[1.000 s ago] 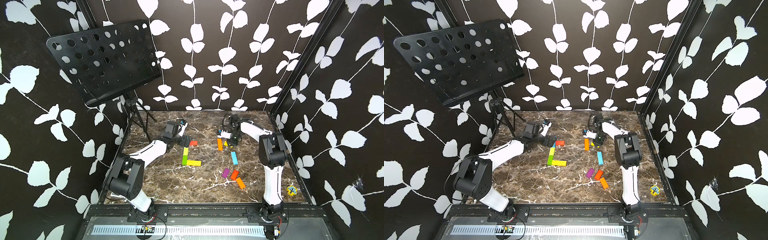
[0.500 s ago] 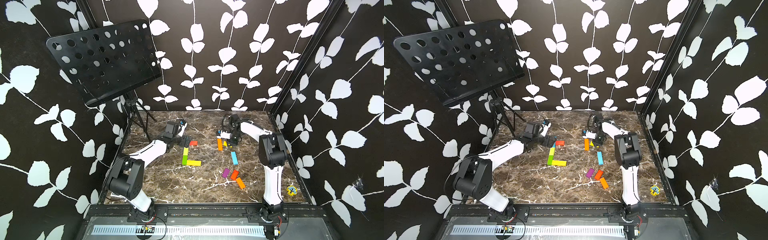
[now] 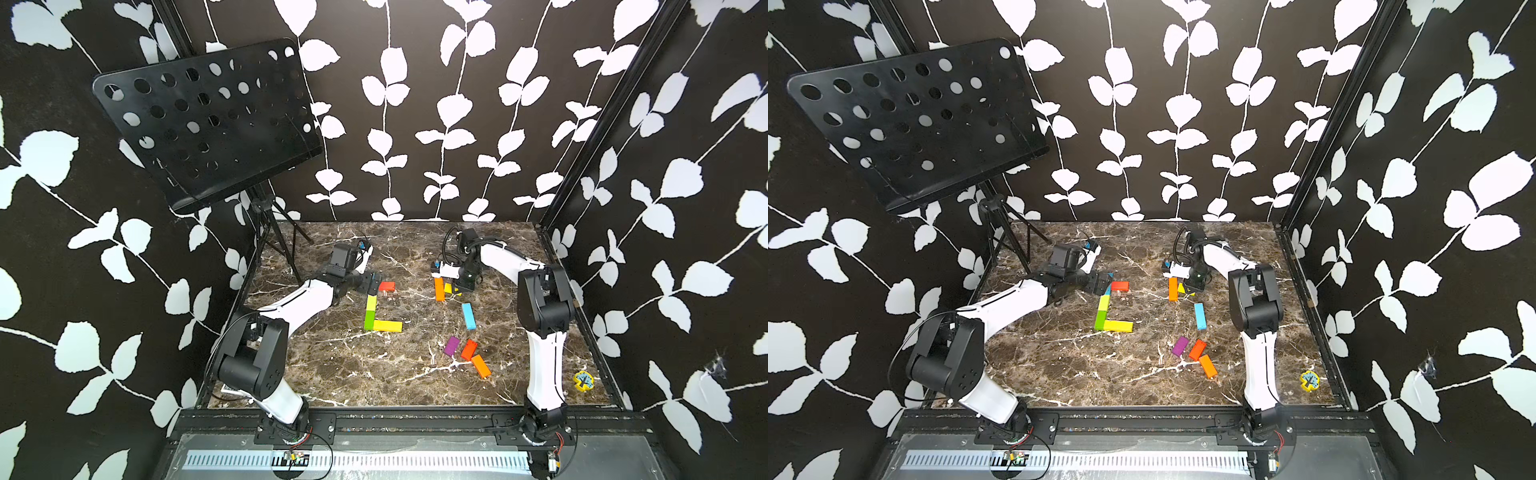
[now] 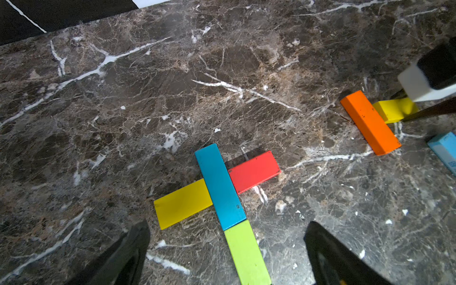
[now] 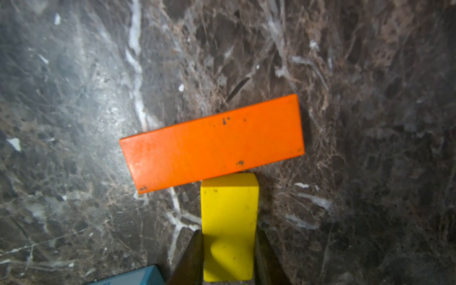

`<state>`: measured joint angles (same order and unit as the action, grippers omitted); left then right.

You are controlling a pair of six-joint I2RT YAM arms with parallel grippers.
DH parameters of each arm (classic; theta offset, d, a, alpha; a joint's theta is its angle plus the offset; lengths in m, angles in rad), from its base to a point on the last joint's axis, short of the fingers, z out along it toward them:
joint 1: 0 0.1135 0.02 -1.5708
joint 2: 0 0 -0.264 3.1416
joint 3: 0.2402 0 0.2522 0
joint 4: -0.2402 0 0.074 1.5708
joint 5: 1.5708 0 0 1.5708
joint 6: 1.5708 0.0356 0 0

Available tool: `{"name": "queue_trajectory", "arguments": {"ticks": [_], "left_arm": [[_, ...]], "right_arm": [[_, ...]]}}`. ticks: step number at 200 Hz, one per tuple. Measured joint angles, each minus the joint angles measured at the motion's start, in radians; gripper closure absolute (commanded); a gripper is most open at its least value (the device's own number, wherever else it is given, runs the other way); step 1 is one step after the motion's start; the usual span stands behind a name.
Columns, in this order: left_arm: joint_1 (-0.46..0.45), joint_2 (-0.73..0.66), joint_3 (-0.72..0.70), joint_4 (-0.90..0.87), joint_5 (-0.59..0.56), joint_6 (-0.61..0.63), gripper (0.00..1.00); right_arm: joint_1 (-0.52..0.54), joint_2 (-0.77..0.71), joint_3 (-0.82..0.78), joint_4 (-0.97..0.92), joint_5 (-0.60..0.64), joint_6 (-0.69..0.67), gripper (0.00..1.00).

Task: Assemble the letter t with building blocks
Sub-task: Assemble the building block at the center of the board.

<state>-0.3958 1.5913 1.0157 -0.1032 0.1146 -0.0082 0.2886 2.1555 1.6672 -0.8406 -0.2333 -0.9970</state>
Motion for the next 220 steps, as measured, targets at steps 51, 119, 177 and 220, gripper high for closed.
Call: {"name": "queue_trajectory", "arguments": {"ticks": [51, 119, 177, 220], "left_arm": [[0.000, 0.001, 0.000, 0.000, 0.000, -0.008, 0.01], [0.000, 0.015, 0.012, -0.014, 0.001, -0.010, 0.01], [0.000, 0.023, 0.043, -0.026, 0.001, -0.011, 0.01], [0.000, 0.026, 0.044, -0.027, 0.001, -0.022, 0.01]], "right_arm": [[0.002, 0.000, 0.000, -0.003, 0.001, -0.018, 0.78], [0.006, 0.000, 0.002, -0.002, 0.039, -0.066, 0.77], [0.006, 0.003, 0.023, 0.004, 0.051, -0.119, 0.76], [0.006, 0.003, 0.021, 0.008, 0.056, -0.160, 0.76]]}}
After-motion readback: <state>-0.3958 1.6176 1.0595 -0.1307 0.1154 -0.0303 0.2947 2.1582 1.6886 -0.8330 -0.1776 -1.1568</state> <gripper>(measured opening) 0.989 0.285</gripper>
